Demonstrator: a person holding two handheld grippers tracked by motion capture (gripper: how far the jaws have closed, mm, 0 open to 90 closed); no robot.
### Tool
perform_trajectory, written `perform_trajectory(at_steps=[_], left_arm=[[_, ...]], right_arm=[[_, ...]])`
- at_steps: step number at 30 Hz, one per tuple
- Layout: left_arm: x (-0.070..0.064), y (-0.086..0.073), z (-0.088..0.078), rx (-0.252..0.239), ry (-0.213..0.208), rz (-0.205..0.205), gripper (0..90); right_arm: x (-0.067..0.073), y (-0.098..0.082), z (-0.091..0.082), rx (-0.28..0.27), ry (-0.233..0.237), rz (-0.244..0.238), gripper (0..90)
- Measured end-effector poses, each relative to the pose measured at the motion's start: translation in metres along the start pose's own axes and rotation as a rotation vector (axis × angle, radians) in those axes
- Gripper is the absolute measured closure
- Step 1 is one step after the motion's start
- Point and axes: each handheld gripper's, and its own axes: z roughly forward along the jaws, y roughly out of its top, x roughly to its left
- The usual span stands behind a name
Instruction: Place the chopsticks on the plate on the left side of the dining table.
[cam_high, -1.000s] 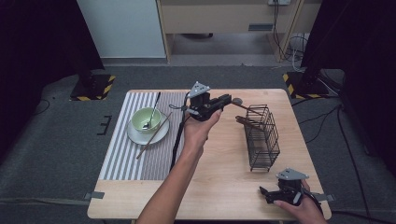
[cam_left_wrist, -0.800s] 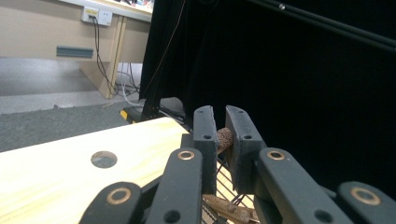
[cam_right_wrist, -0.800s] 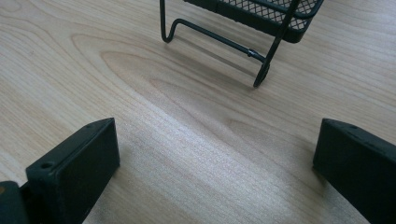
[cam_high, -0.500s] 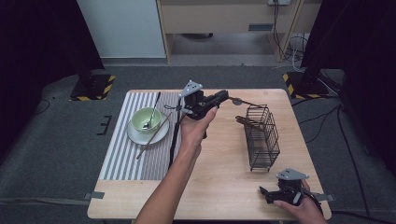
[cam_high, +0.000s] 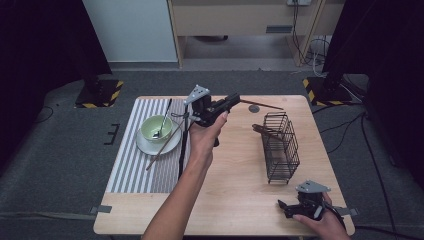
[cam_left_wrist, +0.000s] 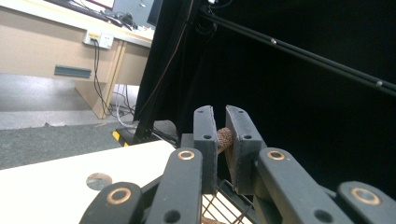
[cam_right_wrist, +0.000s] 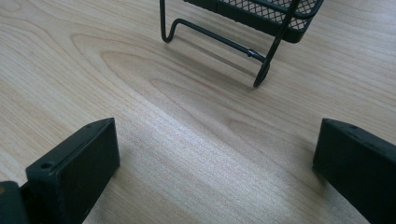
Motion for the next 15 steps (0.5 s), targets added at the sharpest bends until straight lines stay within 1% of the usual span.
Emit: perform_trajectory(at_steps=[4,15], left_arm=[[0.005,0.002,-0.006,-0.013,0.016,-0.007,82.8],[0.020,0.012,-0.025,-0.044,0.083,0.006,82.8]], right_arm=[[0.000,0.000,0.000,0.000,0.000,0.000,0.5],[0.000,0.000,0.000,0.000,-0.001,0.000,0.5]])
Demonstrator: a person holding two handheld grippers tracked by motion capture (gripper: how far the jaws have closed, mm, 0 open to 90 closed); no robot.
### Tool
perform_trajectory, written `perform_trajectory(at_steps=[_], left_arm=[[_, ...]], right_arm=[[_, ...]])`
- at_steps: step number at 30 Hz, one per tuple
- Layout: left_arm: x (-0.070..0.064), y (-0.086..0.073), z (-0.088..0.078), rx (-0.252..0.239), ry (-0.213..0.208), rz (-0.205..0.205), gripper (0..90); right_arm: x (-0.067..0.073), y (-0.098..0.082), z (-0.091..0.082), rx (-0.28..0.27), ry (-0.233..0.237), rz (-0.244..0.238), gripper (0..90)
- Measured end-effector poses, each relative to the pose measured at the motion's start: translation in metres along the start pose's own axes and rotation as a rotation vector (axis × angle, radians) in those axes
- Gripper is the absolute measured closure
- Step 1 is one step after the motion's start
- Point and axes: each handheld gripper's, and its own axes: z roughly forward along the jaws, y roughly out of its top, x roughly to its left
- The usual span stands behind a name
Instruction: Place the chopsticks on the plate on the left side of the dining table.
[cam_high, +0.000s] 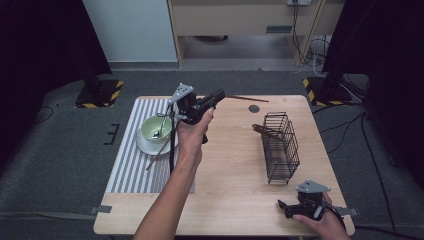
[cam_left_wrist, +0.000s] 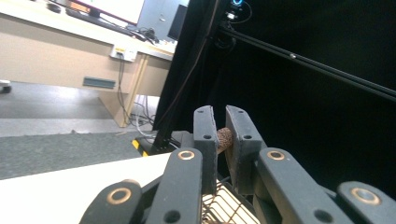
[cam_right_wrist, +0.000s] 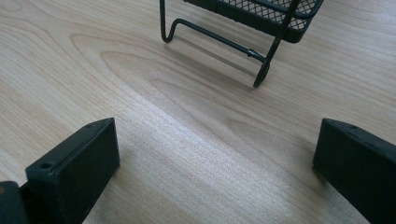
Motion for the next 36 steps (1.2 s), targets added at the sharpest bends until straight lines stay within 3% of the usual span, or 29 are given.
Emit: perform_trajectory(at_steps=[17,36], left_arm=[[0.028,0.001,-0.027,-0.026,0.095,0.001,82.8],[0.042,-0.007,-0.041,-0.019,0.142,0.009,82.8]], right_arm=[[0.000,0.000,0.000,0.001,0.000,0.000,0.5],[0.000,0.000,0.000,0.000,0.000,-0.001,0.5]])
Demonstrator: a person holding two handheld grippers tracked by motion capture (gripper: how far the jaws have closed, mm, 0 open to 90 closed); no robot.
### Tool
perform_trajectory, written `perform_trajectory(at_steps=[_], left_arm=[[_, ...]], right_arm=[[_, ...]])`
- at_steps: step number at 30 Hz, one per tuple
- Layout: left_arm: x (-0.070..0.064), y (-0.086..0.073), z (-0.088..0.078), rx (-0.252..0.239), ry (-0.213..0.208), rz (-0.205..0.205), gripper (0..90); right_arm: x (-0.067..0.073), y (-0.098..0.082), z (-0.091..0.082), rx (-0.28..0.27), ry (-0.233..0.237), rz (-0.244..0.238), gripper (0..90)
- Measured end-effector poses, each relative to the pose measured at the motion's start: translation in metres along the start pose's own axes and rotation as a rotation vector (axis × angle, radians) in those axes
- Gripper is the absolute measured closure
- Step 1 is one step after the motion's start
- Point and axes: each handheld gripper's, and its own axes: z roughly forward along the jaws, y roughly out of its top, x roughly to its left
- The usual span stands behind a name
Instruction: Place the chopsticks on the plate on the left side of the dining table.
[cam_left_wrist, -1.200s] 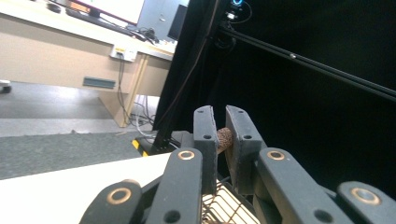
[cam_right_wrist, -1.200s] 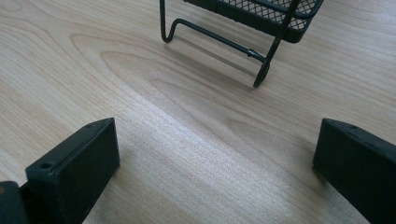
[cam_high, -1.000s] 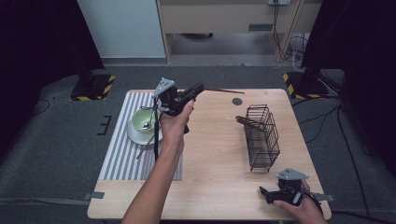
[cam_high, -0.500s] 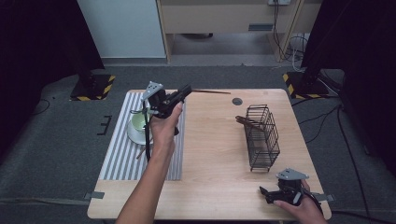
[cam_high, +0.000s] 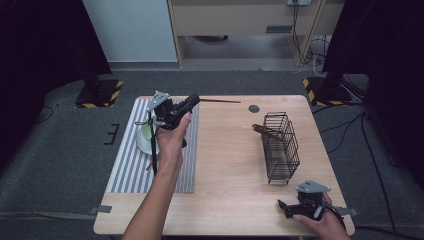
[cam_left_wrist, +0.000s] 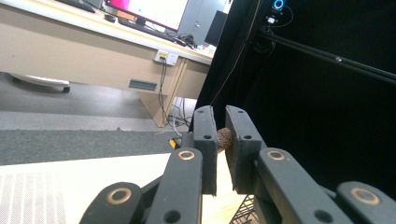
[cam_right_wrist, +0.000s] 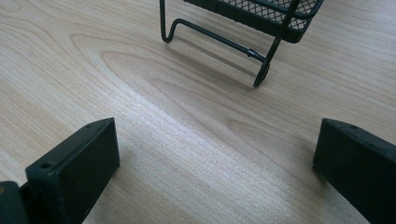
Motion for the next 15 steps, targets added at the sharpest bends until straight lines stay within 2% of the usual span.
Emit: perform_trajectory(at_steps=[4,15], left_arm=[[0.002,-0.003,-0.001,0.009,0.012,0.009,82.9],[0.011,-0.010,-0.007,0.014,0.029,0.003,82.8]], right_arm=[[0.000,0.000,0.000,0.000,0.000,0.000,0.5],[0.000,0.000,0.000,0.000,0.000,0.000,0.5]])
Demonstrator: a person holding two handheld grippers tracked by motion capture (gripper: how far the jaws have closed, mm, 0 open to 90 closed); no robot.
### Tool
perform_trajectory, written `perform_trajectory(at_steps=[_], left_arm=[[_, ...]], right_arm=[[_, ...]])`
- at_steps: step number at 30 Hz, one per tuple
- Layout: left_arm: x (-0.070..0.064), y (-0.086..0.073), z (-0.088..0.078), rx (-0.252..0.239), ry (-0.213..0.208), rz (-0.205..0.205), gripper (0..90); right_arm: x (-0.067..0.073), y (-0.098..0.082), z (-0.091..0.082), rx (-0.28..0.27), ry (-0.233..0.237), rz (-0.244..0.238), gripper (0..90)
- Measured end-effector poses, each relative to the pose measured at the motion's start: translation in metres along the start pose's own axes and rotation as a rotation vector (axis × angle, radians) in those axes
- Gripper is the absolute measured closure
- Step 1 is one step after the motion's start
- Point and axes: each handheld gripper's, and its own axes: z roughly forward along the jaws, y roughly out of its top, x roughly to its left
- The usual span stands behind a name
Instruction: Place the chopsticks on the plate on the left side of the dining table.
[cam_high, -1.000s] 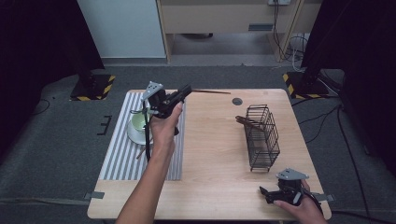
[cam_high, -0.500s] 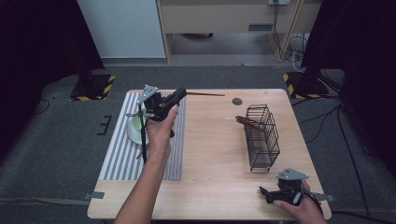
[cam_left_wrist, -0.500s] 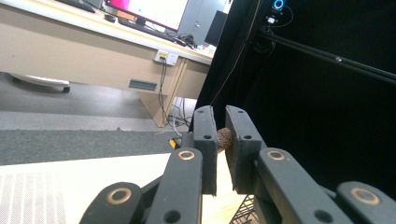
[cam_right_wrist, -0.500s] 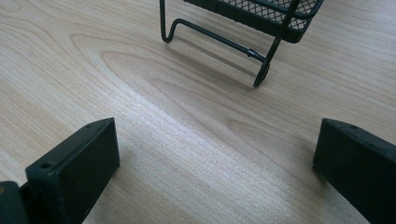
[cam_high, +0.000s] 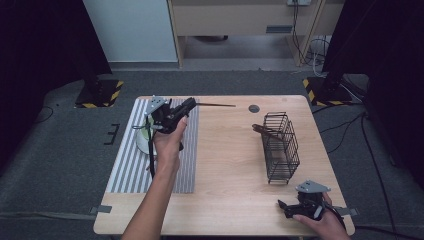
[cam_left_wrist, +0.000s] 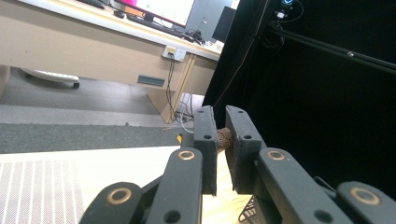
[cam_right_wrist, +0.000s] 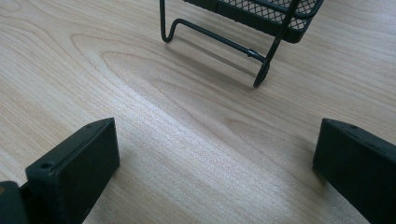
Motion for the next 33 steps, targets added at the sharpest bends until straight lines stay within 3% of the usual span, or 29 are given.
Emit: perform_trajectory(at_steps=[33], left_arm=[[0.029,-0.023,-0.024,0.009,0.071,-0.032,82.9]], right_arm=[[0.000,0.000,0.000,0.001,-0.002,0.000,0.4]])
